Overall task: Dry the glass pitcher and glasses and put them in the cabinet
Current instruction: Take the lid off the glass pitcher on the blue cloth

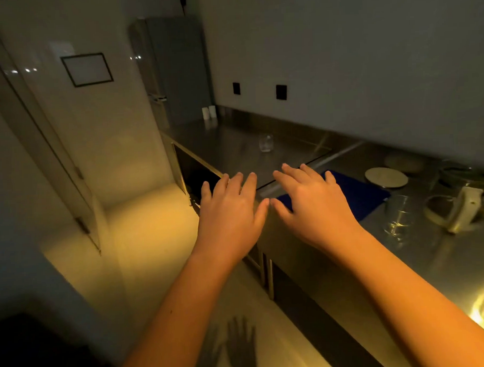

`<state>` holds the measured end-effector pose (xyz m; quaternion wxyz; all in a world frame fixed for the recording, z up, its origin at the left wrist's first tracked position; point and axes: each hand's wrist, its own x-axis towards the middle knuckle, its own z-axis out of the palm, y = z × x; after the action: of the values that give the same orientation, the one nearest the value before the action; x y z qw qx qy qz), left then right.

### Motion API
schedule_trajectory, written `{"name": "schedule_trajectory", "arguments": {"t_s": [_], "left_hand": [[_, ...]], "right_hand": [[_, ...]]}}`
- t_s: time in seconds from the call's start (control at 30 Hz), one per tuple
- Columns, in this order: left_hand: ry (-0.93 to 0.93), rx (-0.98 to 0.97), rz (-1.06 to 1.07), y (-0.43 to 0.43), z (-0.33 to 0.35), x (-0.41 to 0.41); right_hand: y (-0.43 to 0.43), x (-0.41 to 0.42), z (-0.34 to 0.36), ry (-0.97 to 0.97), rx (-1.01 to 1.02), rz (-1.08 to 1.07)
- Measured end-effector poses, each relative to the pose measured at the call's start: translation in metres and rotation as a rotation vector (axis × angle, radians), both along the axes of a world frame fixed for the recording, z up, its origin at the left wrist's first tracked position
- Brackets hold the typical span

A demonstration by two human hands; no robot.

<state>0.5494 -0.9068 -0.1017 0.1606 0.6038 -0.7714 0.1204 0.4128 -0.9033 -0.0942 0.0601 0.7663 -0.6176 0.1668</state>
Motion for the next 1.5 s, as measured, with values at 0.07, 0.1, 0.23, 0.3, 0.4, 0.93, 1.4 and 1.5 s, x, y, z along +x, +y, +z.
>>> {"name": "schedule_trajectory", "arguments": {"t_s": [0.07,0.1,0.23,0.3,0.4,0.93,1.4,1.5], "left_hand": [[0.004,0.012,-0.038,-0.029,-0.006,-0.005],[0.008,0.014,-0.056,-0.045,-0.009,-0.009],[0.011,0.019,-0.096,-0.109,-0.02,-0.027],[0.013,0.027,-0.107,-0.142,-0.023,-0.039],[0.023,0.025,-0.129,-0.186,-0.022,-0.058],[0.038,0.127,-0.456,-0.348,-0.051,-0.152],[0.081,0.146,-0.854,-0.498,-0.065,-0.148],[0.133,0.174,-0.946,-0.509,-0.075,-0.154]], "right_hand": [[-0.025,-0.003,-0.006,-0.008,0.002,-0.03],[-0.039,-0.005,-0.01,-0.008,0.006,-0.044],[-0.098,-0.024,-0.023,-0.002,0.015,-0.093],[-0.127,-0.036,-0.028,-0.01,0.021,-0.103],[-0.166,-0.055,-0.031,-0.015,0.035,-0.116],[-0.293,-0.131,-0.053,0.004,0.092,-0.439],[-0.407,-0.1,-0.077,-0.003,-0.087,-0.808],[-0.411,-0.096,-0.082,-0.006,-0.031,-0.88]]}}
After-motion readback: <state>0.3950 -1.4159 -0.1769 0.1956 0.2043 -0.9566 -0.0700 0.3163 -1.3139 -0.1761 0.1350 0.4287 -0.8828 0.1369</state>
